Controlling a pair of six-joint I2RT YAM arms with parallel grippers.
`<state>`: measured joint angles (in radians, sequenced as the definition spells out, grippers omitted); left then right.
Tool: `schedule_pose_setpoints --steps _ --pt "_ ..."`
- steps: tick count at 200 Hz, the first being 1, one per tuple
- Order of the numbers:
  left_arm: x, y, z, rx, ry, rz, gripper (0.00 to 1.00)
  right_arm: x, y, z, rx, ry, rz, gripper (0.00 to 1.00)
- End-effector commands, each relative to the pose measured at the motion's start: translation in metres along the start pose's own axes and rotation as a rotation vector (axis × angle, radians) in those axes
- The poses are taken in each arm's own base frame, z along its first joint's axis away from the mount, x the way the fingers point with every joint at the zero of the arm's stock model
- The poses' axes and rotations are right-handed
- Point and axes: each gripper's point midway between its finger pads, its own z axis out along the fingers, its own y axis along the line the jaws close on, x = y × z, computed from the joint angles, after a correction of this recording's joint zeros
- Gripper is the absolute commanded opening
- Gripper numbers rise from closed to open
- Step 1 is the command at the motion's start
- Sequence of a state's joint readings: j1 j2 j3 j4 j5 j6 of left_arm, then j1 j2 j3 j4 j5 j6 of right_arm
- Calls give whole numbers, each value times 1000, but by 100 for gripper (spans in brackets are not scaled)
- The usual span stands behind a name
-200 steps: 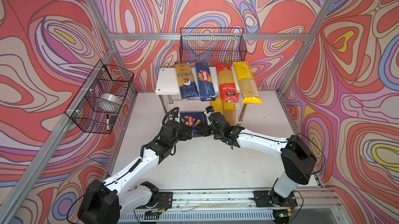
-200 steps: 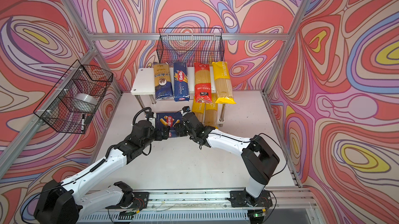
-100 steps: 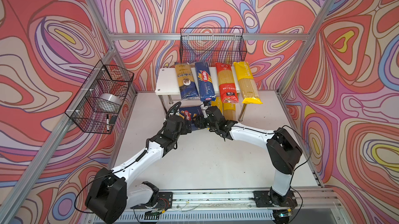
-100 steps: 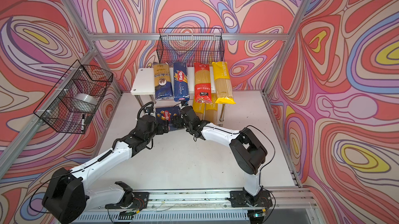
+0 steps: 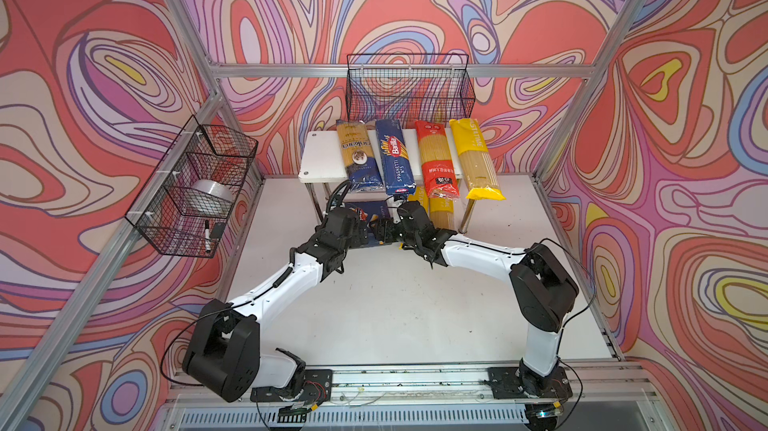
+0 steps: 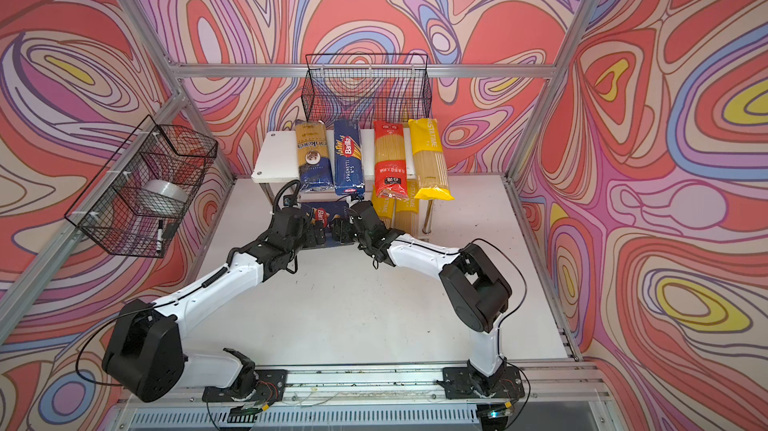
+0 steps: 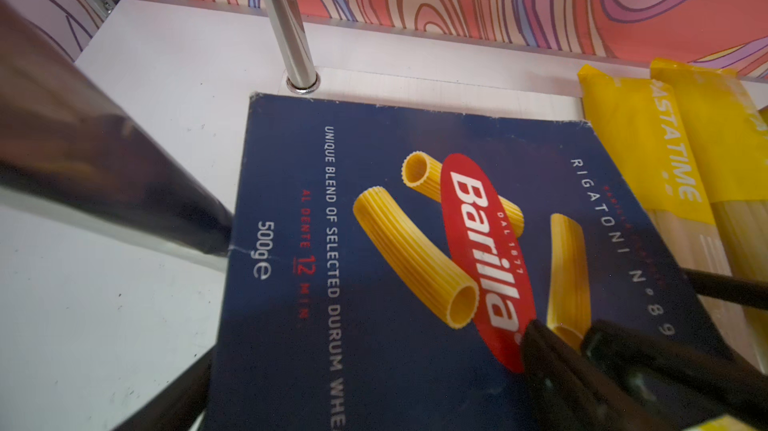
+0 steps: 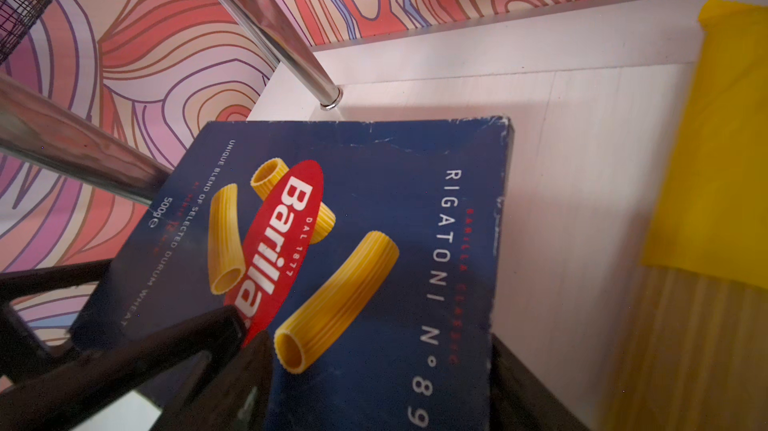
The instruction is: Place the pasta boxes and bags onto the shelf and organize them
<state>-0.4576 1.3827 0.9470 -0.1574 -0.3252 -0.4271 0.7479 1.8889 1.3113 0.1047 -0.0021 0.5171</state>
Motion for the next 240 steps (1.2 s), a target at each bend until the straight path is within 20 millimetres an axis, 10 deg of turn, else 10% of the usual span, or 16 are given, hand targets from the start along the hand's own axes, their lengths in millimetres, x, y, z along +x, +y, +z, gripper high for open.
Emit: schedule_pose_setpoints --steps 1,82,111,181,240 --pt "-13 -3 -12 -14 -15 14 100 -43 47 -18 -137 -118 -14 78" --pt "0 38 -35 -106 -7 -11 100 -44 7 -34 -106 -102 68 79" --pt "8 47 -50 -103 8 -13 100 -46 23 -54 -167 -73 -4 78" --pt "55 87 -112 -85 26 -138 100 35 32 -87 -324 115 3 77" --pt "82 119 -153 -117 36 -223 100 88 96 -72 -547 189 -64 76"
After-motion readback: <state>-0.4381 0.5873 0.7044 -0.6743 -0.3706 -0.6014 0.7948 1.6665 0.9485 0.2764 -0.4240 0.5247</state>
